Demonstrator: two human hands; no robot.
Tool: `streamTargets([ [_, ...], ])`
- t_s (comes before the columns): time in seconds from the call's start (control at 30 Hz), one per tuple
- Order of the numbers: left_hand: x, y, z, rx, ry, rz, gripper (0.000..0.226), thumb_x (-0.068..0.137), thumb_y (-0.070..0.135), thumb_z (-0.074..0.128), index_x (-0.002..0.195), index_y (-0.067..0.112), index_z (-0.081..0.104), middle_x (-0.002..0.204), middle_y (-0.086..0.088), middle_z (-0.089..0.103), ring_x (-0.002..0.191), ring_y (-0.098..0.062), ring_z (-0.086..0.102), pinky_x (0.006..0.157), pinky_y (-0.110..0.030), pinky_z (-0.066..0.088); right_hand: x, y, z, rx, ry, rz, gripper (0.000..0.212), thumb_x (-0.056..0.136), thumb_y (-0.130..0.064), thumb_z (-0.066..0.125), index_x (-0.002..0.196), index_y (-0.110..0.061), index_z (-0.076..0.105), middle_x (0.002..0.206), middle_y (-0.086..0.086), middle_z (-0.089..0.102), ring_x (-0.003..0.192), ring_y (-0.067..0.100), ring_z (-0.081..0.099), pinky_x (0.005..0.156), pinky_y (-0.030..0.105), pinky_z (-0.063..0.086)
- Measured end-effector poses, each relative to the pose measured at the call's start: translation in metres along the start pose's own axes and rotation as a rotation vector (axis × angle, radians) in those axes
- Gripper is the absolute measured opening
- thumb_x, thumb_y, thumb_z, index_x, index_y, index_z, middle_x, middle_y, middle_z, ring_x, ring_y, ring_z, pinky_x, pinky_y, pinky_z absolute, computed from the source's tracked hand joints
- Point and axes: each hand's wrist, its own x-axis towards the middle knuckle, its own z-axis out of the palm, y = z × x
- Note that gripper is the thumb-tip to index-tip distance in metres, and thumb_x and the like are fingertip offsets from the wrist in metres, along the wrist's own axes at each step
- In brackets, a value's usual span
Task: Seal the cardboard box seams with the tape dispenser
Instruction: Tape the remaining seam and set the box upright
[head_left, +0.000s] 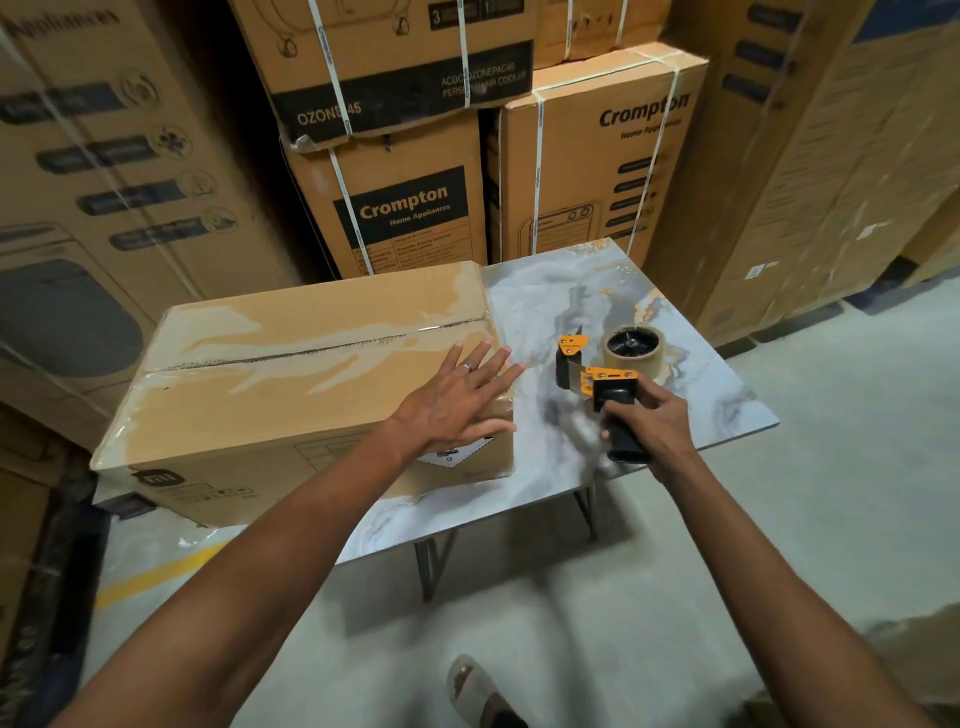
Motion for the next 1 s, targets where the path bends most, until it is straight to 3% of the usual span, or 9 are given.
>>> streamTargets([
  [0.1, 0.000, -0.002, 0.003, 0.012, 0.002, 0.008, 0.076, 0.100, 0.063, 0.028, 0.160, 0.018, 0.017, 0.163, -0.016, 0.028, 0.151, -0.041, 0.024, 0.118, -0.062, 0.024, 0.014, 0.016, 0.007, 0.038, 0.026, 0.048, 0.029, 0.075, 0.008, 0.071, 0.100, -0.006, 0.072, 0.078, 0.019, 0.069, 0.050, 0.026, 0.059, 0.053, 0.035, 0.055],
  [0.23, -0.004, 0.001, 0.006, 0.074, 0.031, -0.023, 0.071, 0.104, 0.056, 0.032, 0.161, 0.022, 0.006, 0.167, -0.011, 0.022, 0.152, -0.037, 0.021, 0.119, -0.057, 0.025, 0.030, 0.041, 0.015, 0.068, 0.102, 0.101, 0.030, 0.072, 0.007, 0.073, 0.099, -0.006, 0.072, 0.082, 0.024, 0.071, 0.054, 0.029, 0.062, 0.057, 0.042, 0.059],
  [0.33, -0.009, 0.009, 0.009, 0.103, 0.084, -0.073, 0.072, 0.105, 0.055, 0.028, 0.160, 0.026, -0.009, 0.167, -0.008, 0.023, 0.151, -0.035, 0.026, 0.119, -0.053, 0.029, 0.041, 0.055, 0.018, 0.137, 0.137, 0.123, 0.028, 0.073, 0.012, 0.071, 0.099, 0.002, 0.069, 0.078, 0.026, 0.067, 0.050, 0.027, 0.057, 0.051, 0.034, 0.054],
  [0.4, -0.012, 0.013, 0.012, 0.103, 0.111, -0.099, 0.071, 0.106, 0.055, 0.023, 0.158, 0.029, -0.018, 0.167, -0.006, 0.023, 0.151, -0.035, 0.028, 0.119, -0.052, 0.030, 0.047, 0.062, 0.019, 0.163, 0.162, 0.151, 0.027, 0.072, 0.011, 0.074, 0.096, -0.003, 0.071, 0.079, 0.027, 0.068, 0.053, 0.029, 0.059, 0.054, 0.035, 0.054],
  [0.57, -0.014, 0.013, 0.016, 0.114, 0.157, -0.081, 0.065, 0.107, 0.054, 0.027, 0.161, 0.034, -0.001, 0.168, -0.005, 0.018, 0.149, -0.039, 0.030, 0.119, -0.052, 0.030, 0.062, 0.063, 0.027, 0.285, 0.211, 0.190, 0.028, 0.071, 0.009, 0.075, 0.096, -0.003, 0.071, 0.078, 0.026, 0.068, 0.061, 0.034, 0.064, 0.061, 0.041, 0.058],
  [0.73, -0.019, 0.009, 0.017, 0.141, 0.153, 0.002, 0.064, 0.105, 0.056, 0.034, 0.160, 0.041, 0.005, 0.170, -0.005, 0.007, 0.151, -0.043, 0.022, 0.119, -0.058, 0.026, 0.073, 0.056, 0.036, 0.395, 0.242, 0.209, 0.028, 0.078, 0.012, 0.072, 0.103, 0.000, 0.068, 0.078, 0.021, 0.068, 0.054, 0.027, 0.065, 0.055, 0.036, 0.060],
  [0.87, -0.020, 0.012, 0.017, 0.145, 0.159, -0.002, 0.063, 0.105, 0.059, 0.034, 0.160, 0.041, 0.009, 0.170, -0.004, 0.005, 0.152, -0.043, 0.018, 0.118, -0.059, 0.024, 0.084, 0.072, 0.031, 0.263, 0.209, 0.223, 0.029, 0.078, 0.010, 0.071, 0.099, -0.009, 0.068, 0.080, 0.023, 0.068, 0.054, 0.028, 0.064, 0.055, 0.037, 0.058],
  [1.0, -0.023, 0.015, 0.018, 0.158, 0.138, -0.001, 0.065, 0.103, 0.061, 0.034, 0.159, 0.045, 0.006, 0.170, -0.006, -0.005, 0.153, -0.045, 0.012, 0.118, -0.061, 0.021, 0.096, 0.095, 0.024, -0.080, 0.238, 0.208, 0.045, 0.069, -0.005, 0.082, 0.110, -0.021, 0.073, 0.101, 0.008, 0.074, 0.084, 0.030, 0.069, 0.076, 0.036, 0.058],
])
